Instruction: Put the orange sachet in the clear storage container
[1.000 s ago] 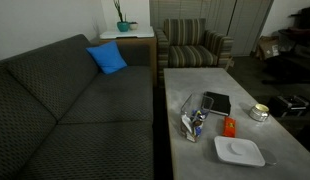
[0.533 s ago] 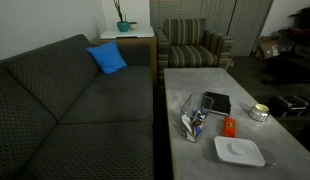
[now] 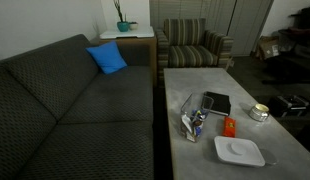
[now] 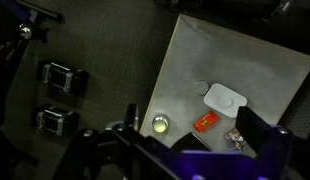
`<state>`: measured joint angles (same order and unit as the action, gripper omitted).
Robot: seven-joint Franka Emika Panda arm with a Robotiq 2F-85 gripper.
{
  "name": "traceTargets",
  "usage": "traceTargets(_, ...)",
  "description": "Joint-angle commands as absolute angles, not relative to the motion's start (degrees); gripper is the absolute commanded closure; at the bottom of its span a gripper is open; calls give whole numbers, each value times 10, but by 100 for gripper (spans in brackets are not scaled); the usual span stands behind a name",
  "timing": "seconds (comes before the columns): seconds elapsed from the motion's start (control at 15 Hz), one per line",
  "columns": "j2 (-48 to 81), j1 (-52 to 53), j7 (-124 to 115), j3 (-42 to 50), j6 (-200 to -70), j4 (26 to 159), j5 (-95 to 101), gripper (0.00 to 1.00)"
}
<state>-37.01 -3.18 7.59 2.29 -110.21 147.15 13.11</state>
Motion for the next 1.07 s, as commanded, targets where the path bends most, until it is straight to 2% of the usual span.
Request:
traceTargets(0.0, -304, -29, 74, 28, -1162, 1450, 145, 0)
traceTargets(0.4, -169, -13, 92, 28, -1309, 1417, 114, 0)
traceTargets(0.47, -223, -24, 77, 22, -1289, 1447, 127, 0)
traceTargets(1.0, -188, -28, 6, 15, -1268, 1420, 106, 0)
